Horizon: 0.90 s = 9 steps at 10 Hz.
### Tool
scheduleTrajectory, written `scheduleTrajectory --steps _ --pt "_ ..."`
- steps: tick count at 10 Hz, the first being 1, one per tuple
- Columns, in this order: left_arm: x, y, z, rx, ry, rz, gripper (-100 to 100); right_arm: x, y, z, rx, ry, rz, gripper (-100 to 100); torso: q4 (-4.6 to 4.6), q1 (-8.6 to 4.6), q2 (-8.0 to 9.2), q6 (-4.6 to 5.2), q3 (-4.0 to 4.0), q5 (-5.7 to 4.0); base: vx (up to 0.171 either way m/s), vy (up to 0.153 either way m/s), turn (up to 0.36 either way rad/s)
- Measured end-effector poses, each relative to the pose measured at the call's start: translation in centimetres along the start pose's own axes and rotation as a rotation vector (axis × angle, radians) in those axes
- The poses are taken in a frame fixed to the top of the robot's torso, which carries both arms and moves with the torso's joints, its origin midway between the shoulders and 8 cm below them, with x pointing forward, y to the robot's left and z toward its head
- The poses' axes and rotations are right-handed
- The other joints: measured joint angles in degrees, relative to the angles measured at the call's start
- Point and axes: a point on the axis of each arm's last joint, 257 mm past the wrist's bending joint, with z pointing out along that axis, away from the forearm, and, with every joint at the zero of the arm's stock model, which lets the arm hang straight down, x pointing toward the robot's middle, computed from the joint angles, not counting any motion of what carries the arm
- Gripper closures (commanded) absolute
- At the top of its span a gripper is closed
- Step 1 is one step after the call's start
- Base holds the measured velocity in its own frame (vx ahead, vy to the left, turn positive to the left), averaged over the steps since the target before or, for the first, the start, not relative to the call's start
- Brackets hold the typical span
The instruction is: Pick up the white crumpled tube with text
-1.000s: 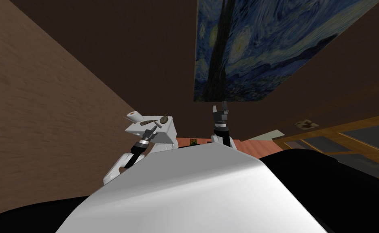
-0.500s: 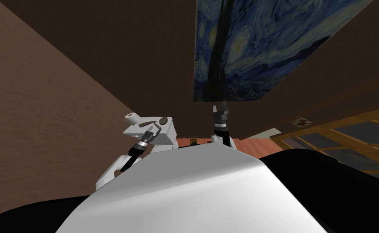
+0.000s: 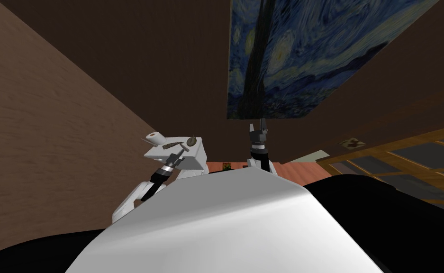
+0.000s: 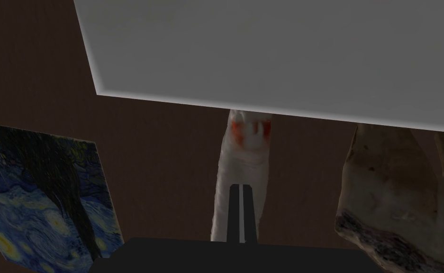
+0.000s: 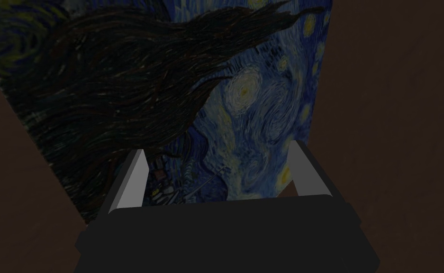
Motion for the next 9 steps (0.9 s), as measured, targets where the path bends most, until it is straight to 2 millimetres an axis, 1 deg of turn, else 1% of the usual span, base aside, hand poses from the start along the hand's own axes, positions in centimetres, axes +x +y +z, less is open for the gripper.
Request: scheduleTrajectory --steps 1,2,3,4,5,6,7,8,9 --pt "0.0 0.0 0.0 0.0 0.0 0.0 100 0.0 0.0 0.0 0.0 0.0 0.0 0 0.0 0.0 0.0 0.0 0.0 0.0 0.0 0.0 0.0" --pt "0.0 0.0 0.0 0.0 0.0 0.0 0 0.0 0.0 0.0 0.0 0.0 0.0 0 0.0 0.0 0.0 0.0 0.0 0.0 0.0 0.0 0.0" --pt "0.0 0.0 0.0 0.0 0.0 0.0 -100 0.0 0.0 0.0 0.0 0.0 0.0 0 0.0 0.0 0.0 0.0 0.0 0.0 0.009 -0.053 0.137" --pt "-0.7 0.7 0.3 -0.013 -0.021 0.012 -100 0.0 0.0 0.0 0.0 0.0 0.0 0 0.0 -0.17 -0.03 -0.02 -0.02 -0.03 0.004 -0.117 0.205" --pt "-1.7 1.4 0.6 -0.028 -0.047 0.028 -100 0.0 0.0 0.0 0.0 0.0 0.0 0 0.0 -0.4 -0.01 -0.03 -0.01 -0.08 -0.001 -0.061 0.045" --pt "-1.8 1.5 0.6 -0.03 -0.049 0.031 0 0.0 0.0 0.0 0.0 0.0 0.0 0 0.0 -0.26 0.0 0.01 0.0 -0.07 0.0 -0.01 -0.006" --pt "-1.8 1.4 0.6 -0.03 -0.049 0.031 -100 0.0 0.0 0.0 0.0 0.0 0.0 0 0.0 -0.09 -0.01 0.0 0.0 -0.03 0.031 -0.039 0.34" --pt "-1.4 0.6 1.5 0.003 -0.054 0.02 -100 0.0 0.0 0.0 0.0 0.0 0.0 0 -0.02 -0.15 -0.11 -0.05 -0.06 -0.02 0.04 -0.084 0.243" --pt "-1.4 0.3 2.3 0.029 -0.065 0.016 -100 0.0 0.0 0.0 0.0 0.0 0.0 0 -0.03 -0.28 -0.16 0.0 -0.09 -0.06 0.017 -0.06 -0.004"
